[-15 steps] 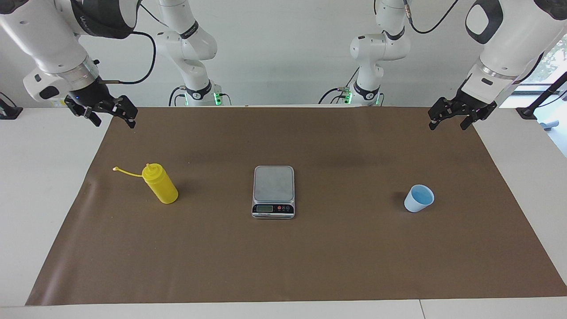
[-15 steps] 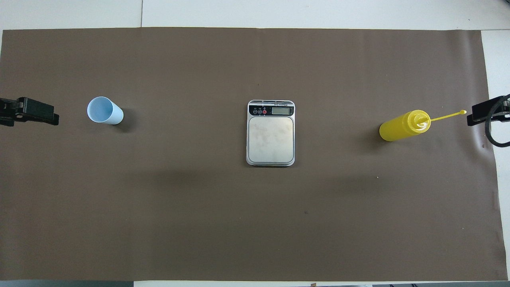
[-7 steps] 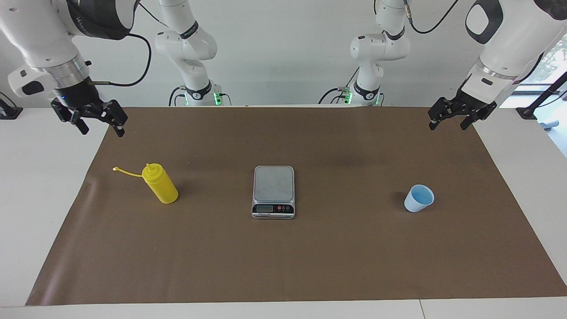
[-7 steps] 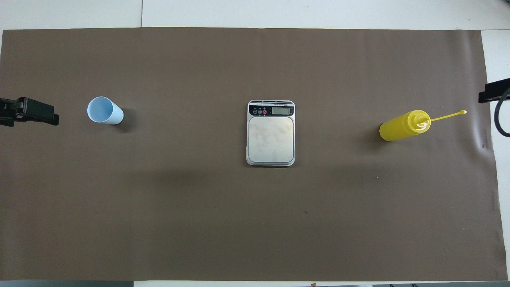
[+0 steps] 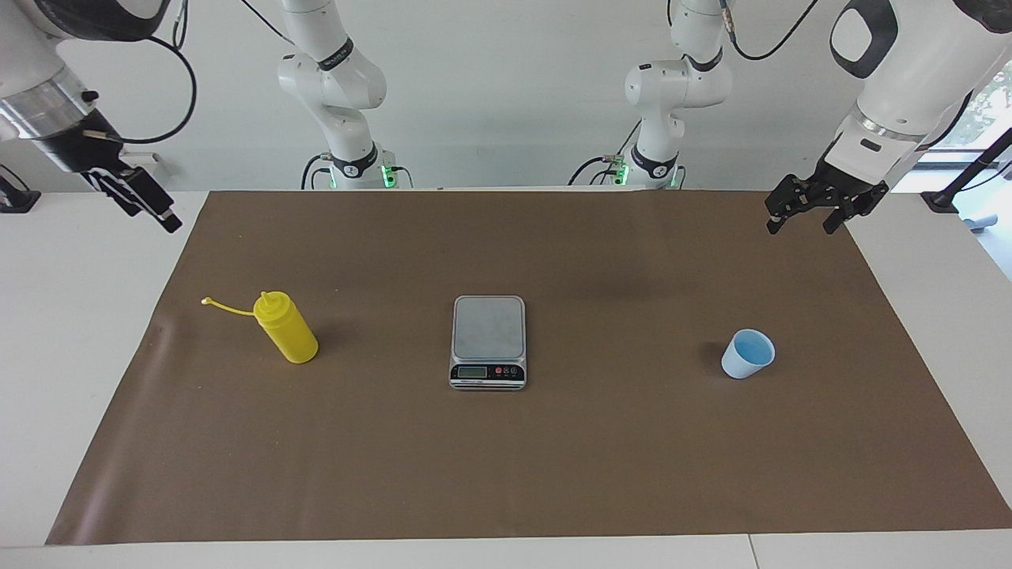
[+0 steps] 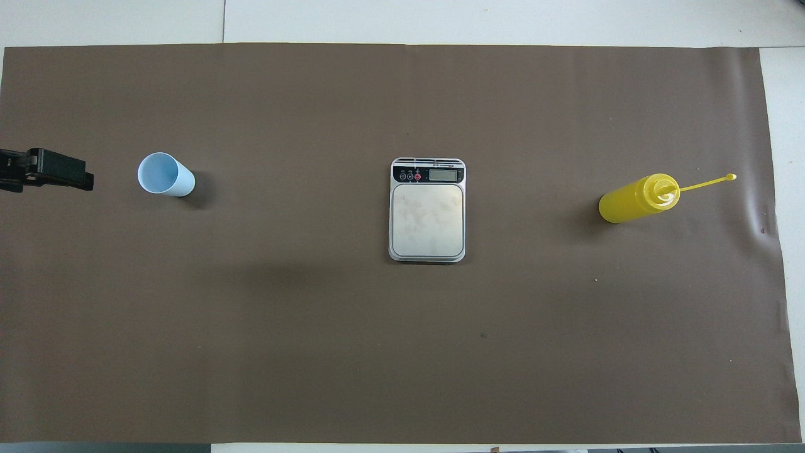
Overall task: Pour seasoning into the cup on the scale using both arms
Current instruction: 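Grasp the blue cup with the left gripper while the right gripper reaches the bottle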
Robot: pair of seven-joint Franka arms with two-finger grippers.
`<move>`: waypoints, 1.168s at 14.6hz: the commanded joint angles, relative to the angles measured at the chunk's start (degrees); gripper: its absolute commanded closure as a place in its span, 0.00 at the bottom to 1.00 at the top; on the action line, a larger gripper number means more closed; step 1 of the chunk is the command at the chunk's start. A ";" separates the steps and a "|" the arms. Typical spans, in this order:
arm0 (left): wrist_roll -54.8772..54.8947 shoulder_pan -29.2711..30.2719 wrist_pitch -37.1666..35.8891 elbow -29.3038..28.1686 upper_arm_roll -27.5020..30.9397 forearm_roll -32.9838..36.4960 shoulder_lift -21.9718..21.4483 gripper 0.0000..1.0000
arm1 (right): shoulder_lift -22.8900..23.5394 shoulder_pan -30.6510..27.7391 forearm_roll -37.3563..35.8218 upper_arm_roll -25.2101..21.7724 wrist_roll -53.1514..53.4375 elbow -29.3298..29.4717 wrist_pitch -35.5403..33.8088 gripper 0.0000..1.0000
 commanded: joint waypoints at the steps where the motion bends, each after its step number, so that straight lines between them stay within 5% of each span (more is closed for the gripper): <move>1: 0.35 0.26 8.92 -6.60 0.05 0.36 -0.13 0.00 | 13.49 -5.17 5.41 0.43 4.33 16.59 -8.87 0.00; 3: 0.44 0.53 15.69 -10.22 0.05 0.36 1.96 0.00 | 22.56 -10.01 12.35 0.43 10.70 25.68 -13.63 0.00; 6: 0.79 2.19 22.03 -11.02 0.05 0.36 6.89 0.00 | 26.46 -13.11 17.12 0.95 17.25 26.51 -13.56 0.00; 10: 3.16 2.55 38.62 -22.95 0.23 0.36 8.39 0.03 | 36.55 -19.69 26.60 1.13 17.43 27.74 -13.82 0.00; 12: 3.69 3.25 41.82 -25.43 0.23 0.36 8.92 0.09 | 37.80 -20.14 27.06 1.04 17.34 27.56 -13.82 0.00; 15: 3.25 3.34 42.79 -26.84 0.23 0.36 9.01 0.88 | 40.08 -20.14 27.94 1.04 17.52 25.46 -13.03 0.00; 16: 2.99 3.34 44.62 -27.37 0.05 0.36 9.10 1.00 | 41.65 -20.75 30.64 0.96 17.69 24.23 -12.95 0.00; 17: 2.81 3.34 46.56 -28.07 0.05 0.28 9.10 1.00 | 43.67 -21.37 32.93 0.87 18.13 23.18 -12.94 0.00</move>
